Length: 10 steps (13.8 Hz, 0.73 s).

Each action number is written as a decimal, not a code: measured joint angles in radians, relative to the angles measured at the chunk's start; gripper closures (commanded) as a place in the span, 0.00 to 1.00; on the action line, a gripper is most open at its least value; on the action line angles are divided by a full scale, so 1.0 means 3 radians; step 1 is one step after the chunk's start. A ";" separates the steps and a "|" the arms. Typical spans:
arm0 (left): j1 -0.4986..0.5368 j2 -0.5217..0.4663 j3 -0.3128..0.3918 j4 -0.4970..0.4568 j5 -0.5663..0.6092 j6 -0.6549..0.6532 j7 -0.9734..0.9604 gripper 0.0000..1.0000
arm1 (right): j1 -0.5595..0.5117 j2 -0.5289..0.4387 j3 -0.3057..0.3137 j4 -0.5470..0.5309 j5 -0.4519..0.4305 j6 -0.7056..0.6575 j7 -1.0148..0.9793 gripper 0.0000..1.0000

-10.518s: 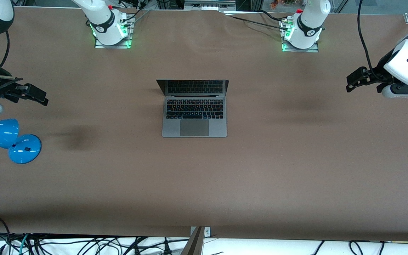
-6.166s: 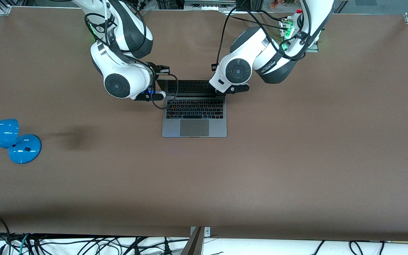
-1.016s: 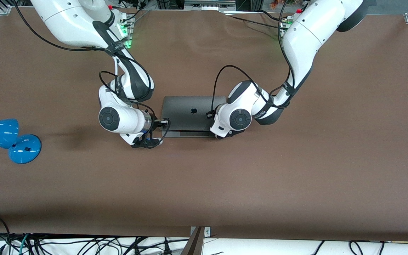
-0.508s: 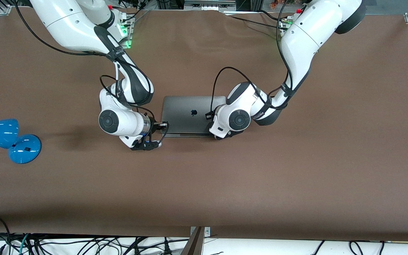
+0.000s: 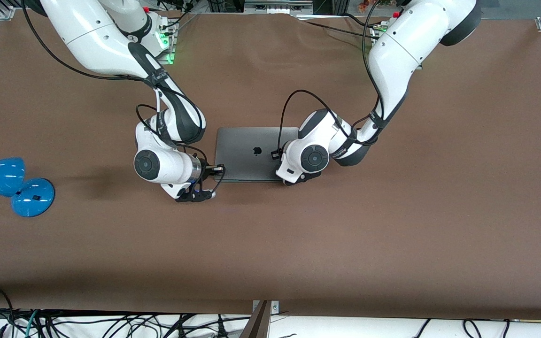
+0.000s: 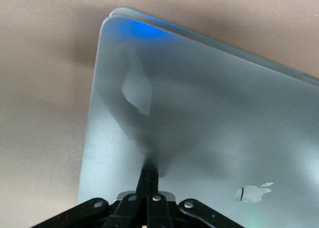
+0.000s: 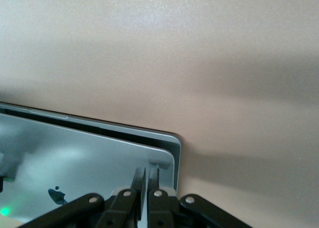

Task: Close laptop with both arms from behind
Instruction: 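Press the lid flat shut with both grippers, then lift away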

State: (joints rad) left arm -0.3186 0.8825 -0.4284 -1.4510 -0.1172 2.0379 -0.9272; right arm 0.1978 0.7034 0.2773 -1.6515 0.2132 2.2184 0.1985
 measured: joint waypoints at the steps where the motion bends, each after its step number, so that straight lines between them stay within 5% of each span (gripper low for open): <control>1: -0.0007 0.0006 0.0005 0.0004 0.0000 0.0001 0.0000 1.00 | 0.0004 0.0016 0.0000 0.0007 0.0000 0.0003 0.0000 0.92; 10: -0.0029 0.0021 0.0027 0.0011 0.0000 0.0002 0.0000 0.97 | 0.0030 0.0162 0.0000 0.0030 0.0000 0.0191 -0.0038 0.91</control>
State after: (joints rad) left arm -0.3273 0.8888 -0.4203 -1.4476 -0.1172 2.0386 -0.9272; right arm 0.2067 0.7520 0.2773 -1.6424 0.2131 2.2758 0.1870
